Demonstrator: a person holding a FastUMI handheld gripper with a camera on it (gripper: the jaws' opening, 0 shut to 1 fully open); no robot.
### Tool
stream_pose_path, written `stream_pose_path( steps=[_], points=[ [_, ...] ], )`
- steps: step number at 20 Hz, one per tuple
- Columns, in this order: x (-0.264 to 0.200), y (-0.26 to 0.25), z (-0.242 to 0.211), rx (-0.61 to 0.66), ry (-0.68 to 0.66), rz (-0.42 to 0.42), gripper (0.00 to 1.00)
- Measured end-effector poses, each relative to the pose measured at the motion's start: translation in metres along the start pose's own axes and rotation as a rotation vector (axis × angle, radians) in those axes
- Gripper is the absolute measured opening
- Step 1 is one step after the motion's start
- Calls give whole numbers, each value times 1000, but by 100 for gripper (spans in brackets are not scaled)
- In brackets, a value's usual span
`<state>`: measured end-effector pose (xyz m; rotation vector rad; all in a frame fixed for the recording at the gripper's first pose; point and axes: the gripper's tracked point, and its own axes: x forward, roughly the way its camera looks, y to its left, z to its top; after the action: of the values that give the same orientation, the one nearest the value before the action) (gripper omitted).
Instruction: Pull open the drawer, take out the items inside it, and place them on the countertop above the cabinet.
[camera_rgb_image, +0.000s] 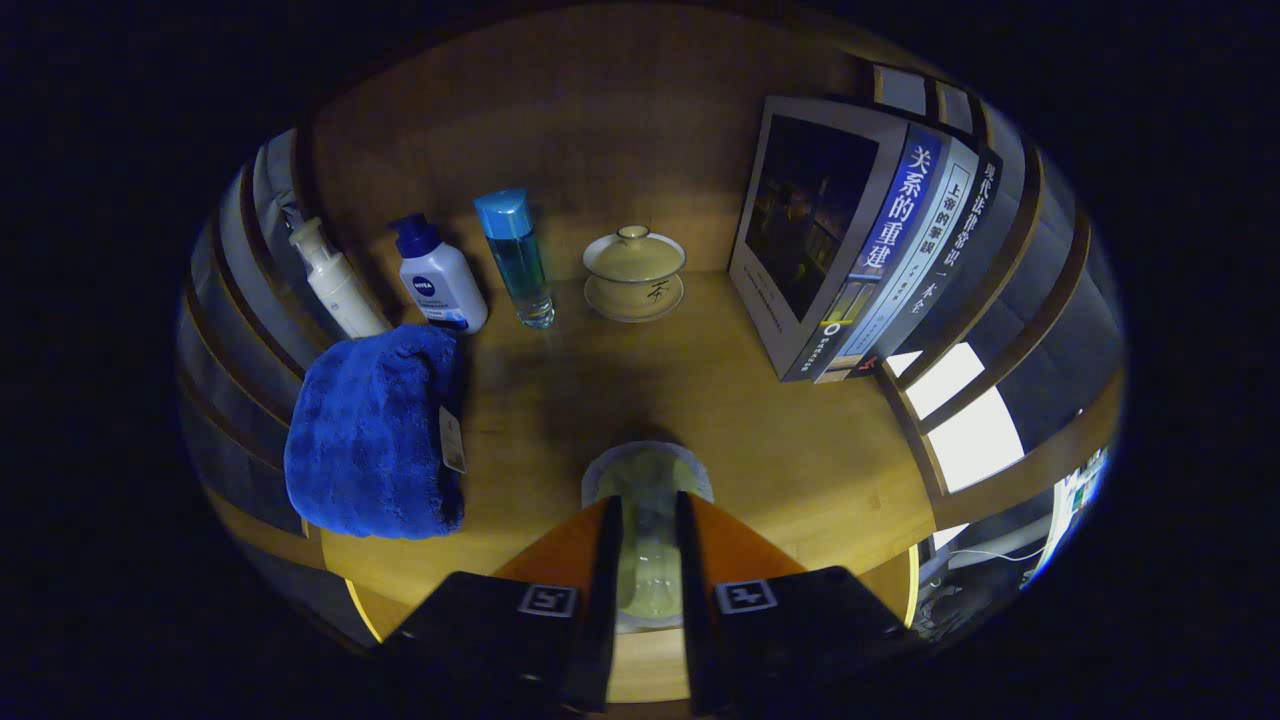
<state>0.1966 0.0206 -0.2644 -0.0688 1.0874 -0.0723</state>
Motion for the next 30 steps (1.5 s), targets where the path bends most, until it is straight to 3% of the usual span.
stream_pose_path(
  steps=[2,9,15,20,30],
  points=[
    [-1,5,1,7,-21,19,59],
    [-19,12,-1,69,-154,79,99],
    [-50,13,-7,112,-367,149,99],
    [-103,11,-28,178,-609,221,99],
    [-197,-19,-115,81,-820,138,98]
  ],
)
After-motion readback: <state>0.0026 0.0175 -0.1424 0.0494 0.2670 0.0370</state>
